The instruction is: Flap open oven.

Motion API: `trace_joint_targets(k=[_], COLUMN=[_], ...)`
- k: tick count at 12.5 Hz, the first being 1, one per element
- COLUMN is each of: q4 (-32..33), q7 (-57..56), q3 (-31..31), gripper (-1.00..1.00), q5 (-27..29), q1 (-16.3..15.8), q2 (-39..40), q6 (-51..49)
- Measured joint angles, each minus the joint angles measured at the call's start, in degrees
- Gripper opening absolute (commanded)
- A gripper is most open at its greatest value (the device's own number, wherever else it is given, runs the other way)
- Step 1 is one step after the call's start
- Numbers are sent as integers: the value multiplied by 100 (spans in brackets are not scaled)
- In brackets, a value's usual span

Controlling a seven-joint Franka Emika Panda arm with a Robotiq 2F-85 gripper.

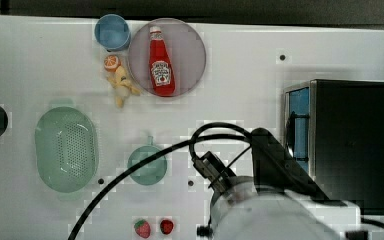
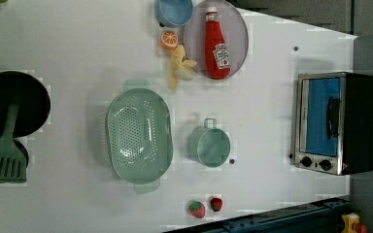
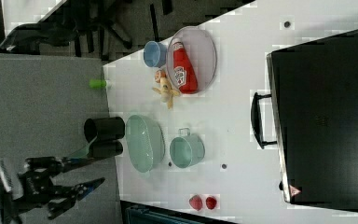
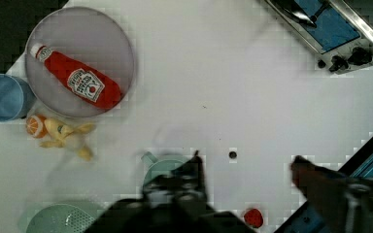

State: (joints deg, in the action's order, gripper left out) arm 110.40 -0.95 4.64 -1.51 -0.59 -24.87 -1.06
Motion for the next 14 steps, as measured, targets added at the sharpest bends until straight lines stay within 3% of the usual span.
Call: trace_joint_targets(k=[2,3,7,14], q4=[140,207,291,380], q7=[-5,-9,-466,-3674], q3=[71,123,458,1450], gripper=[-55,-65,-65,-65], q5=[1,1,-10,-6], q1=[-18,-25,-62,44], q2=[207,311,741,1316], q6=[-40,-69,-14,986])
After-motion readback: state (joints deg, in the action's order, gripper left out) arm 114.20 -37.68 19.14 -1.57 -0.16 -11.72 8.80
